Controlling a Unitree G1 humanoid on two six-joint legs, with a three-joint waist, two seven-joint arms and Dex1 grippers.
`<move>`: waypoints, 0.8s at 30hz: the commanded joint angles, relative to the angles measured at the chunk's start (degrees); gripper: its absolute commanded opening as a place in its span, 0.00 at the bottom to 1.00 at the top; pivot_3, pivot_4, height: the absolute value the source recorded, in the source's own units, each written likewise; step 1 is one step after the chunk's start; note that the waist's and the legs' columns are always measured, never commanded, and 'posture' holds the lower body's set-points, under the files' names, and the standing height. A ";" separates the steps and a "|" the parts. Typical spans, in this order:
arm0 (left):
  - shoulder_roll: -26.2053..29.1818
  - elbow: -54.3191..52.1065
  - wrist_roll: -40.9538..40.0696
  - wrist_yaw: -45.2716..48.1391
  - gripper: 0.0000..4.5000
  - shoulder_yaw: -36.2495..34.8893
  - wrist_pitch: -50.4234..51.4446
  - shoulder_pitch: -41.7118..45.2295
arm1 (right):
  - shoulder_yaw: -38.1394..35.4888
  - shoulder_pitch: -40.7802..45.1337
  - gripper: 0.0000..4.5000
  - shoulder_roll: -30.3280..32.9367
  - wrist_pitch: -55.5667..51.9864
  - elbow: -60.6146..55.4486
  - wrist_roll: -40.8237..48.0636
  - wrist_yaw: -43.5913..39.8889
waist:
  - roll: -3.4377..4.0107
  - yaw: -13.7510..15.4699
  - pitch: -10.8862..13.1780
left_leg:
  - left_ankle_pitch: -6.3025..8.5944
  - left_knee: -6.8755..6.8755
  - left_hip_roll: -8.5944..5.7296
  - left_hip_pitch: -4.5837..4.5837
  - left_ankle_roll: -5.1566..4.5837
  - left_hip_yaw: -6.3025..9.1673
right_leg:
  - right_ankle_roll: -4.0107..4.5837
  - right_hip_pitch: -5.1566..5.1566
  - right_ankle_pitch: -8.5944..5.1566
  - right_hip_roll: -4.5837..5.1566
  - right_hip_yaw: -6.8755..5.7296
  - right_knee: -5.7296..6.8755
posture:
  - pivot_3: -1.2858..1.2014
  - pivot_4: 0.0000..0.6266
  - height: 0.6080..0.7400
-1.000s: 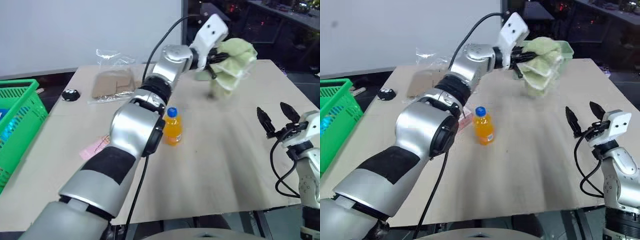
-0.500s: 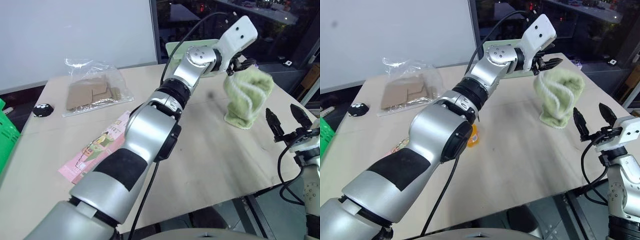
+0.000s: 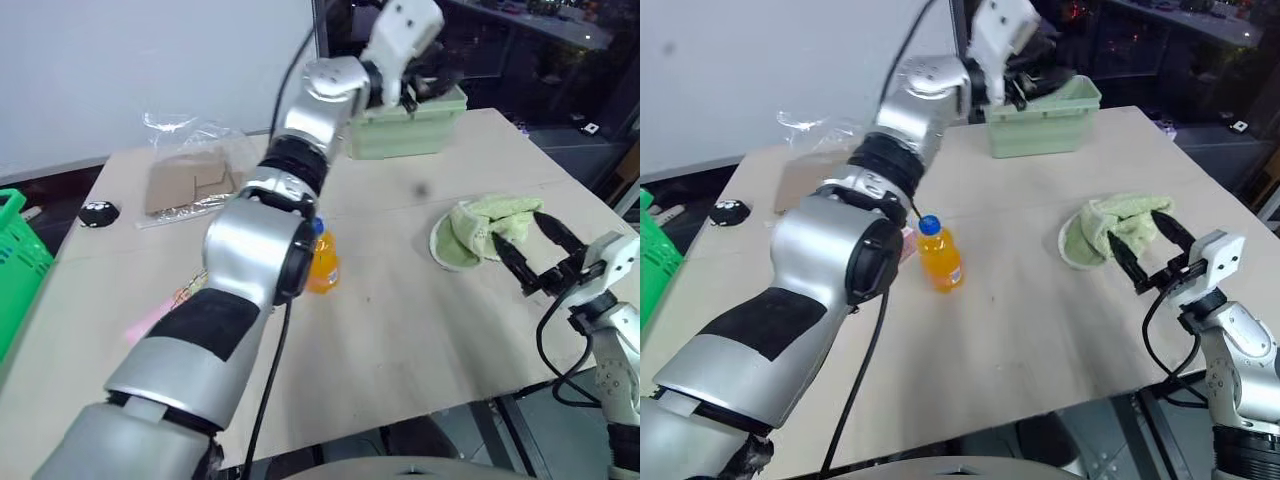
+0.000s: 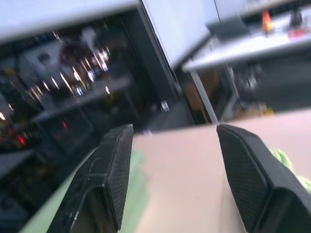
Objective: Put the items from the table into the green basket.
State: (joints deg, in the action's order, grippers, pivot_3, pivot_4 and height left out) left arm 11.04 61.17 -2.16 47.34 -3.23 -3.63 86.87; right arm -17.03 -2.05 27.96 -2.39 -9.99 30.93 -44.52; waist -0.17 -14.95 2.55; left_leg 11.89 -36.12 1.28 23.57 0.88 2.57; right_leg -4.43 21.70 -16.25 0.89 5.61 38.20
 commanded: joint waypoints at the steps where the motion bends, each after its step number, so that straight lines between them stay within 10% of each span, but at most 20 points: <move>1: 6.63 -25.04 -6.66 2.88 0.64 -3.25 12.04 -9.91 | 0.07 0.06 1.00 2.19 -2.27 -1.54 3.98 -5.03 | 0.07 0.19 -0.02 | 0.00 0.00 0.01 -0.03 0.00 0.00 | 0.00 0.00 0.00 0.00 0.01 0.04 | 0.47 0.00 1.00; 10: 23.79 -85.91 -26.04 0.22 0.64 -13.48 52.16 -53.75 | 1.48 1.54 1.00 5.15 -6.08 1.34 5.50 -10.86 | -0.04 4.76 0.02 | 0.00 -0.34 0.00 -0.08 0.00 0.59 | 0.16 -0.07 0.07 0.09 -0.24 0.66 | 0.50 0.00 1.00; 15: 27.45 -97.69 -31.20 -1.84 1.00 -21.28 57.43 -72.62 | 3.33 2.13 1.00 5.97 -5.97 2.91 3.41 -13.32 | -0.15 8.78 0.05 | 0.00 -0.52 -0.03 -0.32 0.01 0.35 | 0.09 -0.45 0.00 0.07 -0.33 0.56 | 0.52 0.00 1.00; 24: 22.87 -99.21 -24.48 -5.44 1.00 -17.57 41.40 -93.24 | 6.47 2.29 1.00 5.32 -5.84 3.00 0.88 -13.87 | -0.28 12.86 0.06 | 0.00 -0.43 -0.01 -0.96 0.03 0.05 | 0.39 -1.11 -0.10 0.10 -0.12 0.09 | 0.52 0.00 1.00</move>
State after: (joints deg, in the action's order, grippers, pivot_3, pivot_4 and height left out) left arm 34.07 -37.46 -27.56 42.79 -21.16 41.19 -6.17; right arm -10.02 -0.22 33.26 -8.66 -5.59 31.78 -58.33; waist -0.45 -2.09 2.61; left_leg 11.89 -36.54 1.27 22.62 0.90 2.62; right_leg -4.04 20.60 -16.35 0.99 5.48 38.28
